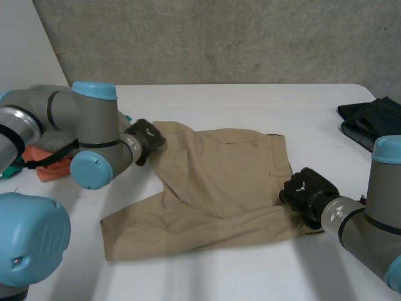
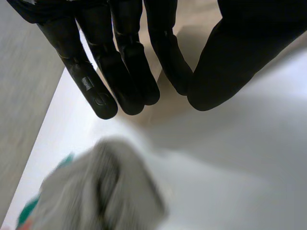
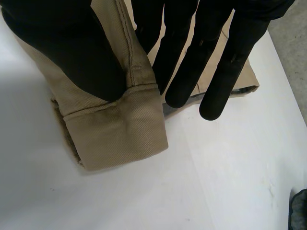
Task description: Fold the laundry.
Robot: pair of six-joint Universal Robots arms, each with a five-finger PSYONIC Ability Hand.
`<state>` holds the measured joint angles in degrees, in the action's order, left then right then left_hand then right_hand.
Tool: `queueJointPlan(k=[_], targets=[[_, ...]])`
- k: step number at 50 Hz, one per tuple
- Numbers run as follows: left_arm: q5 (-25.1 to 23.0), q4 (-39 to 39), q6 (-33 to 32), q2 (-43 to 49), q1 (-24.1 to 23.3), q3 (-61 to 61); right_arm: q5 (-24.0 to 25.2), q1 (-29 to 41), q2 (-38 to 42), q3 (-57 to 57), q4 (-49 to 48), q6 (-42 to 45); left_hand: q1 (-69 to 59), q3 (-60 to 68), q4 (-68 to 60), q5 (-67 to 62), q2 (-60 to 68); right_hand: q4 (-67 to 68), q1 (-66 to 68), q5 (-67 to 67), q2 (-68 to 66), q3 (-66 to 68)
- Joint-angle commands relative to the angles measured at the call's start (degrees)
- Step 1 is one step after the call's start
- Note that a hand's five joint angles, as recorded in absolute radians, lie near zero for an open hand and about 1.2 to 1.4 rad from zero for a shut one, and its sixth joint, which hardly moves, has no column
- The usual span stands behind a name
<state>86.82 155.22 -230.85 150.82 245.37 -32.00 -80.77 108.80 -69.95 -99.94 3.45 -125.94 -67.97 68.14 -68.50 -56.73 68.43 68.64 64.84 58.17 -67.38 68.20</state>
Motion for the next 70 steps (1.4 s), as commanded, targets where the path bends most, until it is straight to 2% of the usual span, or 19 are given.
queueJointPlan(k=[1,5,8,9,12,13,16,19,24,32,39,43,44,48,50,64,67,68,70], targets=[[15.0,-1.8,2.3,-5.8,-0.9,-6.8,0.0,1.0,-0.3,0.0,-0.4,-0.1,-12.0,11.9,-11.5,-13.3,11.6,11.4,15.2,11.8,-12.6,11.8],[14.2,-1.7,6.2,-8.6,-1.6,-8.4,-0.3,1.9,-0.5,0.0,-0.4,-0.3,-9.2,9.0,-8.7,-10.5,8.8,11.4,15.2,11.8,-12.6,11.8],[11.5,-0.4,9.4,-9.7,-1.4,-8.3,-0.7,2.3,-0.5,0.0,-0.4,-0.4,21.6,-21.8,22.2,20.4,-22.1,11.4,15.2,11.8,-12.6,11.8],[8.7,1.5,11.6,-10.1,-1.1,-8.3,-1.0,2.4,-0.5,0.0,-0.5,-0.6,31.8,-31.9,32.3,30.5,-32.2,11.4,15.2,11.8,-12.6,11.8],[3.4,3.8,14.2,-10.2,-0.4,-7.9,-1.1,2.5,-0.6,-0.1,-0.7,-0.9,33.7,-33.9,34.2,32.4,-34.1,11.4,15.2,11.8,-12.6,11.8],[-0.6,4.9,15.4,-9.8,-0.2,-7.6,-1.2,2.4,-0.9,-0.3,-0.9,-1.0,38.9,-39.0,39.4,37.6,-39.3,11.4,15.2,11.8,-12.6,11.8],[-7.7,5.6,15.6,-7.8,0.0,-6.0,-1.2,1.9,-1.3,-0.5,-1.3,-1.0,42.3,-42.4,42.8,41.0,-42.7,11.4,15.2,11.8,-12.6,11.8],[-11.1,5.4,14.0,-5.6,0.1,-3.6,-1.2,1.6,-1.5,-0.6,-1.7,-1.0,43.1,-43.3,43.7,41.9,-43.6,11.4,15.2,11.8,-12.6,11.8],[-11.6,0.2,8.9,-0.3,1.2,2.2,-1.1,1.0,-1.4,-0.6,-2.0,-1.0,42.6,-42.8,43.2,41.4,-43.1,11.4,15.2,11.8,-12.6,11.8],[-15.4,-4.0,7.6,5.2,1.7,9.1,-1.1,1.1,-1.2,-0.5,-2.4,-1.0,41.8,-42.0,42.3,40.5,-42.2,11.4,15.2,11.8,-12.6,11.8],[-14.8,-4.6,6.8,7.1,1.2,10.7,-1.1,1.0,-0.7,-0.6,-2.7,-0.9,41.0,-41.1,41.5,39.7,-41.4,11.4,15.2,11.8,-12.6,11.8],[-13.3,-4.5,6.0,7.3,0.8,10.8,-1.1,0.8,-0.5,-0.3,-3.1,-1.0,-11.9,11.7,-11.4,-13.1,11.4,11.4,15.2,11.8,-12.6,11.8],[-11.1,-4.3,6.3,7.0,0.6,10.7,-1.2,0.7,-0.5,-0.3,-3.4,-0.9,-12.0,11.9,-11.5,-13.3,11.6,11.4,15.2,11.8,-12.6,11.8],[-1.6,-4.7,7.4,4.3,0.7,8.8,-1.2,0.5,-0.5,-0.3,-3.7,-0.8,-12.0,11.9,-11.5,-13.3,11.6,11.4,15.2,11.8,-12.6,11.8],[0.9,-4.6,8.1,2.8,1.0,6.9,-1.2,0.4,-0.6,-0.3,-3.6,-0.8,-12.0,11.9,-11.5,-13.3,11.6,11.4,15.2,11.8,-12.6,11.8],[3.4,-0.8,11.3,-8.2,3.6,-13.5,-1.5,1.7,-0.8,-0.6,-3.6,-1.0,-12.0,11.9,-11.5,-13.3,11.6,11.4,15.2,11.8,-12.6,11.8],[4.1,0.1,11.8,-9.0,3.7,-14.4,-1.8,1.8,-1.0,-0.6,-3.6,-1.0,2.2,-2.3,2.7,0.9,-2.6,11.4,15.2,11.8,-12.6,11.8],[4.5,0.1,12.3,-9.7,3.7,-14.7,-2.0,1.8,-1.0,-0.6,-3.7,-1.0,21.7,-21.9,22.3,20.5,-22.2,11.4,15.2,11.8,-12.6,11.8],[4.8,-0.1,12.3,-10.9,3.8,-15.0,-2.2,1.9,-1.1,-0.6,-3.7,-1.0,36.8,-37.0,37.4,35.6,-37.3,11.4,15.2,11.8,-12.6,11.8]])
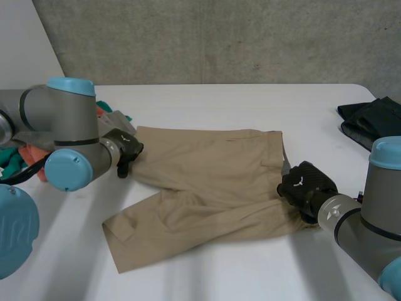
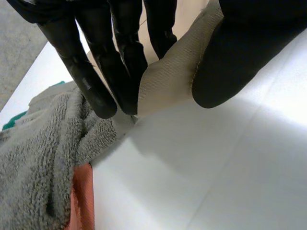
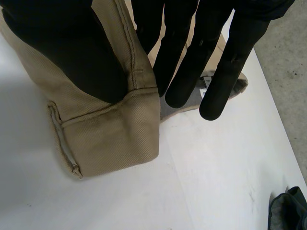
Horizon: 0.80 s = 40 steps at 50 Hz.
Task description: Fold the laundry.
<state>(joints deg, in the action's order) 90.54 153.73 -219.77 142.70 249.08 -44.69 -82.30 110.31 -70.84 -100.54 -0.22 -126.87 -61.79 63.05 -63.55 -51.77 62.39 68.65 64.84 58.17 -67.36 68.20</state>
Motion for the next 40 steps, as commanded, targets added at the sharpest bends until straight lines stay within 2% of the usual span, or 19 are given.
queueJointPlan(k=[1,7,11,16,22,25,26,27,34,40], targets=[[1.0,1.4,1.3,-3.8,0.2,-2.4,-0.8,0.3,-0.2,0.0,0.0,0.0,31.9,-33.1,33.6,31.9,-32.5,11.3,15.2,11.8,-12.6,11.8],[-0.6,1.5,2.2,-6.8,-0.1,-2.3,-0.8,0.2,-1.1,-0.2,0.0,-0.2,31.2,-32.5,33.0,31.2,-31.8,11.3,15.2,11.8,-12.6,11.8],[-4.2,1.6,2.5,-6.5,-1.0,-1.9,-0.8,0.1,-1.5,-0.3,0.0,-0.4,29.2,-30.5,31.0,29.2,-29.8,11.3,15.2,11.8,-12.6,11.8],[-7.8,1.5,1.6,-2.9,-2.3,0.1,-0.8,0.0,-1.5,-0.5,0.0,-0.4,29.4,-30.6,31.1,29.3,-30.0,11.3,15.2,11.8,-12.6,11.8],[-8.2,0.0,-2.9,2.5,-2.4,4.3,-0.8,-0.2,-1.5,-0.4,0.0,-0.4,25.2,-26.4,26.9,25.2,-25.8,11.3,15.2,11.8,-12.6,11.8],[-7.9,-2.7,-4.2,3.5,-2.4,4.9,-0.8,-0.4,-1.5,-0.4,0.0,-0.3,9.8,-11.0,11.5,9.7,-10.4,11.3,15.2,11.8,-12.6,11.8],[-7.8,-3.4,-4.4,3.4,-2.4,4.9,-0.8,-0.5,-1.5,-0.4,0.0,-0.4,-0.5,-0.8,1.3,-0.5,-0.1,11.3,15.2,11.8,-12.6,11.8],[-7.6,-4.4,-4.8,2.9,-2.4,4.7,-0.8,-0.8,-1.5,-0.4,0.0,-0.4,-18.0,16.8,-16.3,-18.1,17.4,11.3,15.2,11.8,-12.6,11.8],[0.7,-0.4,-0.1,-5.0,-2.4,-3.6,-0.8,-0.6,-1.8,-0.5,0.0,-0.4,-18.2,17.0,-16.5,-18.2,17.6,11.3,15.2,11.8,-12.6,11.8],[4.1,1.8,-3.3,-5.3,-2.3,-7.7,-0.8,0.8,-3.3,-1.1,0.4,-0.8,-18.2,17.0,-16.5,-18.2,17.6,11.3,15.2,11.8,-12.6,11.8]])
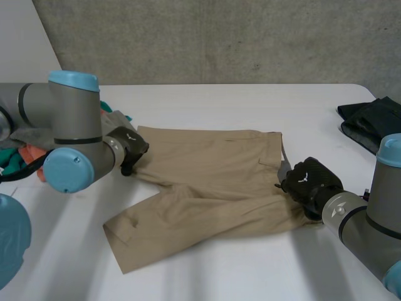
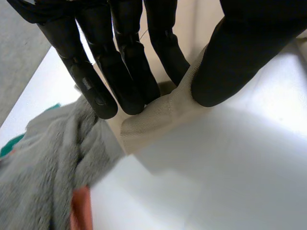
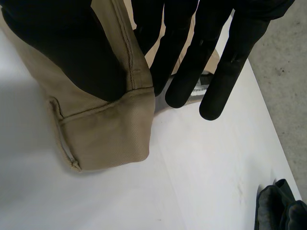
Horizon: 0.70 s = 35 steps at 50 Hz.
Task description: Fold the laundry.
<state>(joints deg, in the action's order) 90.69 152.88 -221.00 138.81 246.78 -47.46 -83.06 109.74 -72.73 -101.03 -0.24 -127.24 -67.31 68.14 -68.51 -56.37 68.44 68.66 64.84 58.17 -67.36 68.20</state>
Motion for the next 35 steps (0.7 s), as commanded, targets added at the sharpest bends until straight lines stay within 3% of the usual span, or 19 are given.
queueJointPlan(k=[1,2,4,6,9,16,22,28,35], targets=[[4.3,2.6,-2.7,-1.3,0.0,-4.9,-0.2,1.5,-1.7,-0.6,0.4,-0.5,-12.7,11.9,-11.5,-13.6,11.6,11.3,15.2,11.8,-12.6,11.8],[4.8,2.6,-3.3,-1.3,0.0,-4.9,-0.2,1.6,-1.9,-0.6,0.4,-0.6,-12.7,11.9,-11.5,-13.6,11.6,11.3,15.2,11.8,-12.6,11.8],[5.8,2.5,-4.3,-1.7,-0.1,-4.7,-0.2,2.4,-2.2,-0.4,0.4,-1.2,19.1,-19.9,20.3,18.2,-20.2,11.3,15.2,11.8,-12.6,11.8],[6.5,2.9,-4.1,-3.2,-0.2,-4.9,-0.2,3.3,-2.3,-0.2,0.4,-1.9,38.5,-39.3,39.7,37.5,-39.6,11.3,15.2,11.8,-12.6,11.8],[6.7,3.6,-2.9,-5.7,-0.3,-5.2,-0.1,4.2,-2.3,0.2,0.4,-2.8,39.1,-39.9,40.3,38.2,-40.2,11.3,15.2,11.8,-12.6,11.8],[4.9,3.0,6.8,-16.6,-0.3,-12.4,-0.7,5.4,-1.6,2.1,-0.2,-5.5,37.8,-38.6,39.0,36.8,-38.9,11.3,15.2,11.8,-12.6,11.8],[-1.8,0.1,13.1,-25.1,-1.2,-26.7,-1.9,5.4,-1.5,3.7,-0.4,-9.3,32.5,-33.4,33.7,31.6,-33.7,11.3,15.2,11.8,-12.6,11.8],[-7.2,2.1,13.4,-28.5,-1.5,-39.4,-2.0,5.2,-1.5,4.0,-0.6,-12.3,30.7,-31.5,31.9,29.8,-31.8,11.3,15.2,11.8,-12.6,11.8],[-7.7,10.7,12.6,-27.2,-2.6,-45.5,-2.1,4.8,-1.7,3.6,-0.6,-12.8,24.1,-25.0,25.3,23.2,-25.3,11.3,15.2,11.8,-12.6,11.8]])
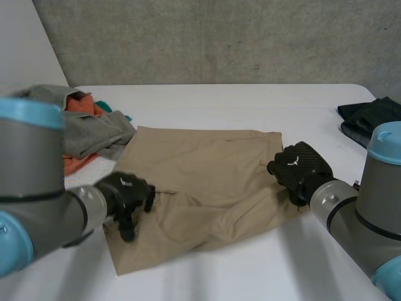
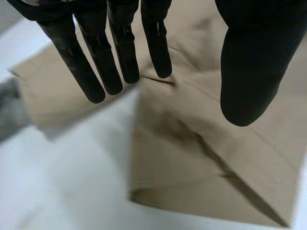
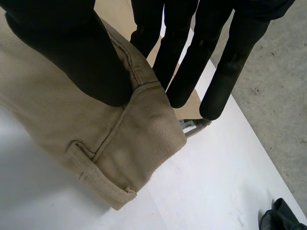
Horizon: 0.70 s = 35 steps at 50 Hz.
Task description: Fold the laundry.
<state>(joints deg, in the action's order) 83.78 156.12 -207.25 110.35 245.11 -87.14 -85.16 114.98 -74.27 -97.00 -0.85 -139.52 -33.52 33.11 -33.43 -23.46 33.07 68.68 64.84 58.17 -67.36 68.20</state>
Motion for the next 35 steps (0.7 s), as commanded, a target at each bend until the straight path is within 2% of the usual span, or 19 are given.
queueJointPlan(k=[1,6,11,13,14,21,22,25,35], targets=[[-1.1,8.9,-1.1,1.3,-1.2,-6.5,0.0,-0.6,-0.3,-0.5,0.0,-0.5,-12.7,13.1,-12.8,-12.7,13.1,11.3,15.2,11.8,-12.6,11.8],[-2.8,9.6,-0.7,1.1,-2.4,-7.6,0.0,-1.3,-0.4,-0.9,0.1,-0.5,-24.6,25.0,-24.7,-24.7,25.1,11.3,15.2,11.8,-12.6,11.8],[-3.2,10.1,-0.4,1.0,-3.9,-8.2,0.0,-1.9,-1.5,-1.8,0.4,-0.4,-26.3,26.7,-26.4,-26.4,26.7,11.3,15.2,11.8,-12.6,11.8],[-3.0,9.9,-0.5,1.0,-4.2,-8.1,0.0,-2.0,-2.0,-2.2,0.5,-0.4,-34.3,34.7,-34.4,-34.4,34.8,11.3,15.2,11.8,-12.6,11.8],[-2.6,9.8,-0.8,0.9,-4.2,-8.2,0.1,-2.1,-2.8,-2.7,0.7,-0.3,-46.4,46.8,-46.5,-46.4,46.8,11.3,15.2,11.8,-12.6,11.8],[-0.8,10.0,-1.9,-0.9,-4.4,-9.5,1.2,-3.3,-6.8,-4.6,2.3,2.1,-46.5,46.9,-46.6,-46.5,46.9,11.3,15.2,11.8,-12.6,11.8],[-0.8,10.5,-2.5,-1.9,-4.5,-9.8,1.8,-3.4,-7.4,-5.1,2.5,2.8,-44.5,44.9,-44.6,-44.6,44.9,11.3,15.2,11.8,-12.6,11.8],[-0.5,11.8,-3.5,-3.7,-5.0,-10.4,2.8,-3.4,-7.7,-5.3,2.5,3.6,-5.4,5.8,-5.5,-5.5,5.8,11.3,15.2,11.8,-12.6,11.8],[2.0,13.1,-3.7,-4.8,-7.6,-11.3,2.9,-3.9,-6.7,-5.1,2.4,3.6,-2.4,2.8,-2.5,-2.5,2.9,11.3,15.2,11.8,-12.6,11.8]])
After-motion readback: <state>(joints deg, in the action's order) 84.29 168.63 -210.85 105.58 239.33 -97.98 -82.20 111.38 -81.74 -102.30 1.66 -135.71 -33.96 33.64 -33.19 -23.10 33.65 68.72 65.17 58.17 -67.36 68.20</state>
